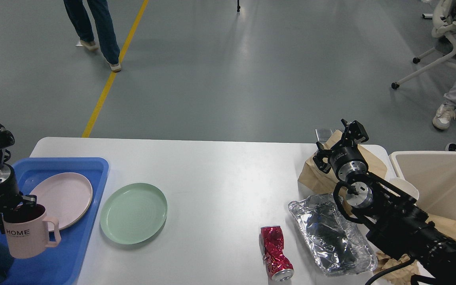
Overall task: Tidy desktop
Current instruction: 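Lift the pink mug and lower it onto the blue tray, then open the left gripper to release the mug on the tray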
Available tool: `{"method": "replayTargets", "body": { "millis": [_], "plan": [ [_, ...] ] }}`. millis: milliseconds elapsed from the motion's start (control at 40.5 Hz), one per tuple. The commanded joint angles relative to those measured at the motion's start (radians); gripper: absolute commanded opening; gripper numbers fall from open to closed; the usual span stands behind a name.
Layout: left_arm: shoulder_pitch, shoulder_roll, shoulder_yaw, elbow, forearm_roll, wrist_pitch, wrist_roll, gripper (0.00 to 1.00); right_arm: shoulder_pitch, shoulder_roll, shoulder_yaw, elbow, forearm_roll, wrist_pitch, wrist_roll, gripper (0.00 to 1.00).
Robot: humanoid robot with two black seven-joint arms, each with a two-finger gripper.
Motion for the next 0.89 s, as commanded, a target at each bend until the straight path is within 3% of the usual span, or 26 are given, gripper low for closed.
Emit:
{"method": "replayTargets", "body": {
  "millis": [0, 692, 865],
  "plan": [
    [0.067, -0.029, -0.054, 0.087, 0.001, 0.000, 0.003, 0.00, 0.000, 0.000, 0.000, 0.000, 0.000, 0.000, 0.000, 1.00],
    [0.160, -0.113, -0.079, 0.117, 0.002, 0.000, 0.003, 0.00, 0.000, 0.000, 0.000, 0.000, 0.000, 0.000, 0.000, 1.00],
    [0.158, -0.113, -0.077, 0.117, 0.002, 0.000, 0.003, 0.07, 0.000, 0.000, 0.000, 0.000, 0.000, 0.000, 0.000, 1.00]
  ]
}}
